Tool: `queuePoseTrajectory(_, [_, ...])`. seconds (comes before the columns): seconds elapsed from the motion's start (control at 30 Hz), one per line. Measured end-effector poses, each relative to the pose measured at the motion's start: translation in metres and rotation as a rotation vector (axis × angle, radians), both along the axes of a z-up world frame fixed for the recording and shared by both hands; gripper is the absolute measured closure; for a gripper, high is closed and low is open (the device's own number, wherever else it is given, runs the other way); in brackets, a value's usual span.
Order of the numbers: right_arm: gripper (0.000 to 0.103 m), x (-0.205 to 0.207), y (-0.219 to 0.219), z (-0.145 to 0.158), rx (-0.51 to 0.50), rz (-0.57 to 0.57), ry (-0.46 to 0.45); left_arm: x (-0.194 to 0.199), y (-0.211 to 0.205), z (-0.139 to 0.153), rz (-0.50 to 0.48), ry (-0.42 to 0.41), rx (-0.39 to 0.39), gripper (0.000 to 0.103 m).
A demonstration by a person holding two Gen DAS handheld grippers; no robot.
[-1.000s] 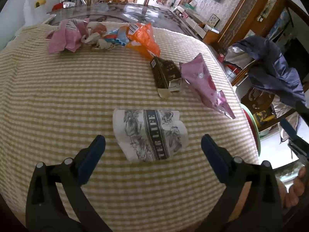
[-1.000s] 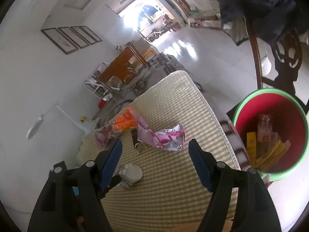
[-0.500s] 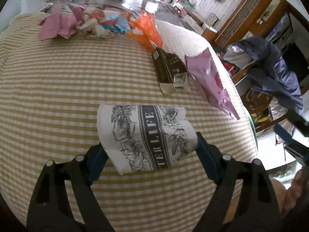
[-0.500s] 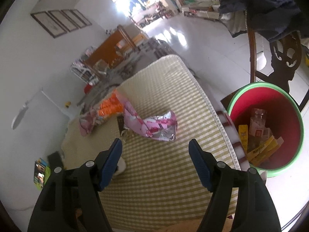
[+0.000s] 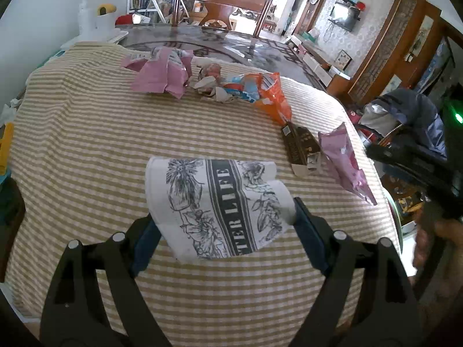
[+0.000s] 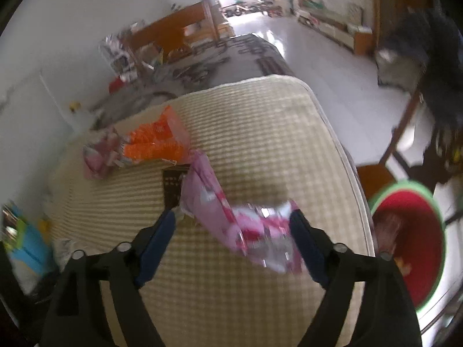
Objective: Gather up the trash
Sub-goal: 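Grasp the printed paper cup with the left gripper while the right gripper grasps the pink wrapper, then lift the paper cup with the left gripper and the pink wrapper with the right gripper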
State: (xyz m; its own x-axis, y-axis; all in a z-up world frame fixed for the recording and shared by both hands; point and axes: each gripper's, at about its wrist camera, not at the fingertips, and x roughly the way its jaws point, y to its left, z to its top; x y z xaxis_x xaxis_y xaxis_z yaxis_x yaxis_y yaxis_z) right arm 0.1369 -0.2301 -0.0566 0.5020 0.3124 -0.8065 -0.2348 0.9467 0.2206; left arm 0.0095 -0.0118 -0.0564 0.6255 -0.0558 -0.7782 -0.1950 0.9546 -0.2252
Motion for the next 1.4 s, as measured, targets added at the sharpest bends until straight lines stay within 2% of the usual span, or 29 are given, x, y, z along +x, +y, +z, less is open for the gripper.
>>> queuePoseTrajectory(0.2, [0.019,0.017,0.014,-0.031,-0.097,0.038,0.07,-0.001,0.003,0.001,-0.004,-0.001,0.001,0.021])
queuePoseTrajectory(0.33, [0.02,0.019,0.009,-0.038,-0.053,0.039,0.112,-0.001,0.003,0.0,-0.006,0.004,-0.004,0.021])
queuePoseTrajectory(0.43, [0.031,0.018,0.009,-0.041,-0.046,0.047,0.132,-0.001,0.003,0.0,-0.005,0.005,-0.002,0.021])
queuePoseTrajectory(0.5, [0.045,0.014,0.011,-0.038,-0.042,0.06,0.12,-0.001,0.003,-0.001,-0.005,0.008,-0.004,0.021])
queuePoseTrajectory(0.57, [0.066,0.01,0.013,-0.034,-0.043,0.08,0.098,-0.001,0.002,-0.001,-0.006,0.012,-0.003,0.021])
queuePoseTrajectory(0.67, [0.073,0.004,0.018,-0.032,-0.028,0.103,0.098,-0.001,0.001,-0.003,-0.009,0.017,-0.002,0.021])
queuePoseTrajectory(0.9, [0.077,-0.004,0.024,-0.028,-0.001,0.14,0.1,0.005,0.006,-0.014,0.0,0.05,-0.03,0.021])
queuePoseTrajectory(1.2, [0.08,-0.01,0.017,-0.013,0.043,0.114,0.029,0.007,0.007,-0.021,0.013,0.07,-0.04,0.021])
queuePoseTrajectory(1.4, [0.08,-0.01,0.015,-0.012,0.06,0.11,0.03,0.01,0.009,-0.025,0.013,0.081,-0.05,0.021])
